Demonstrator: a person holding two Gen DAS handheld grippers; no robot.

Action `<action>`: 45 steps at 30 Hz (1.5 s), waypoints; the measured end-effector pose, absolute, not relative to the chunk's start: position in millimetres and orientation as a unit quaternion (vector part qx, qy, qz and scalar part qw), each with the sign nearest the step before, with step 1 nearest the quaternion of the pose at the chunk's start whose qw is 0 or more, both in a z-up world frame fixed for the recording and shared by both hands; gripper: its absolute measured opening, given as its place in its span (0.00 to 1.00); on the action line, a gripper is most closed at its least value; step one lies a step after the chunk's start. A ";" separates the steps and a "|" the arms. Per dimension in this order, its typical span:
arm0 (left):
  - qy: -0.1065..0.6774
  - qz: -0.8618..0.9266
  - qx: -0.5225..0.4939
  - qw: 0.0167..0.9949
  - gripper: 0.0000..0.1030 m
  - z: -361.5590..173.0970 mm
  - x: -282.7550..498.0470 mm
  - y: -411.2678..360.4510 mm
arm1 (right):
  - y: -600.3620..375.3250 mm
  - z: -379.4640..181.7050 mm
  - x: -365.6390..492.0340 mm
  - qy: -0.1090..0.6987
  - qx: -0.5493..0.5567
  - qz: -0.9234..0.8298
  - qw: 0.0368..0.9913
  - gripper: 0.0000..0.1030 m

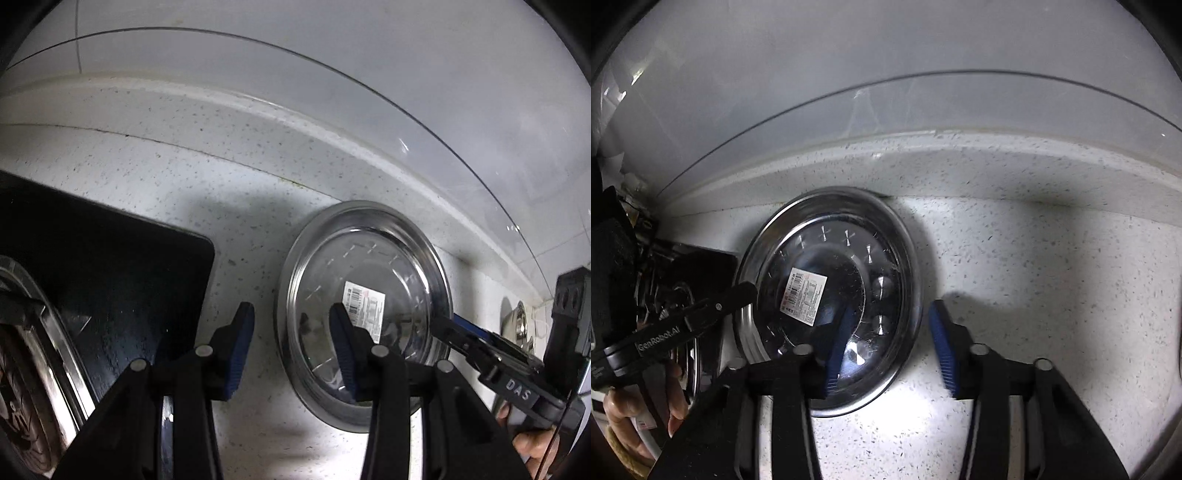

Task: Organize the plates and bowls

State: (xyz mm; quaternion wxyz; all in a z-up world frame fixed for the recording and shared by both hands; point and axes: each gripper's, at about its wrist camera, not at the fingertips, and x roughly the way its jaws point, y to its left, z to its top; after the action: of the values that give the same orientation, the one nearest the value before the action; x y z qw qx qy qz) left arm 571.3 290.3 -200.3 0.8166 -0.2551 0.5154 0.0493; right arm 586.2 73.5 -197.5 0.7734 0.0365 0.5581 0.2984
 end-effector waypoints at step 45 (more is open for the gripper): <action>0.439 -0.001 -0.266 0.858 0.08 -99.3 323.0 261.4 | -40.6 -101.1 378.4 0.418 -0.002 0.274 0.866 0.08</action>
State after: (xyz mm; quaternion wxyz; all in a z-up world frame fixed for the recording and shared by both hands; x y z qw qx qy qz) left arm 323.0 261.4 -99.3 0.8582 -0.2665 0.4388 -0.0007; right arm 378.4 -40.6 -101.1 0.8659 -0.0021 0.4183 0.2743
